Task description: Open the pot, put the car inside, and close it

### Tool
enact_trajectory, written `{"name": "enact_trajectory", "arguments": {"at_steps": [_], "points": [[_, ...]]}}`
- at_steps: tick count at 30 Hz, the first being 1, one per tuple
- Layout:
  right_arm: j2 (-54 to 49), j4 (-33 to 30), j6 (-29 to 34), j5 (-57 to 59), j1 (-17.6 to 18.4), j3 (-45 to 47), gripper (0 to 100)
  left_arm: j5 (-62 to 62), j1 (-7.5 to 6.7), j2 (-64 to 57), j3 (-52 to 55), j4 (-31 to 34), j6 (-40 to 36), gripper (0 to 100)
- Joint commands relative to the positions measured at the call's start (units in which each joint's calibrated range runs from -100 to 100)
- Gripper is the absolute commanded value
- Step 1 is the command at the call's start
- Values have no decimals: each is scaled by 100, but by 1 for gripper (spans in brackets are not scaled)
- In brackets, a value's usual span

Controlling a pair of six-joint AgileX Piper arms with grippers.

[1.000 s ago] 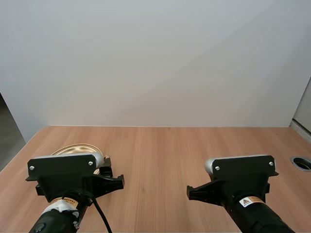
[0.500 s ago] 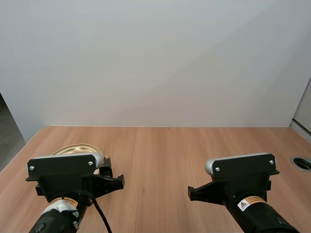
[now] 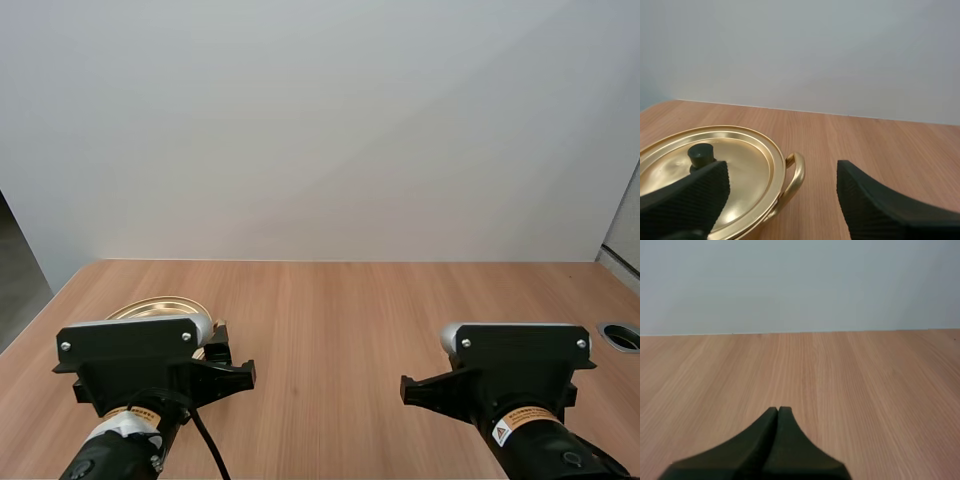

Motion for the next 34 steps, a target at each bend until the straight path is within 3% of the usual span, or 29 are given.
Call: {"name": "enact_trajectory", "arguments": {"at_steps": [1, 2, 4, 5, 6, 15, 19, 34], "points": [[0, -1, 249, -7, 0, 0, 0, 274, 2, 6, 0, -17, -148, 100], [0, -1, 249, -7, 0, 0, 0, 269, 2, 6, 0, -17, -148, 96], [0, -1, 240, 9, 0, 0, 0, 269, 2, 6, 0, -60, -158, 58], [0, -1, 229, 9, 0, 0, 0, 269, 2, 6, 0, -60, -158, 36], [0, -1, 220, 9, 0, 0, 0, 269, 2, 6, 0, -60, -158, 0], [0, -1, 209, 9, 43, 0, 0, 200, 9, 6, 0, -11, -147, 1], [0, -1, 209, 9, 43, 0, 0, 126, 150, -261, 0, -11, -147, 1], [0, -1, 209, 9, 43, 0, 0, 65, 129, -261, 0, 549, -147, 1]]}}
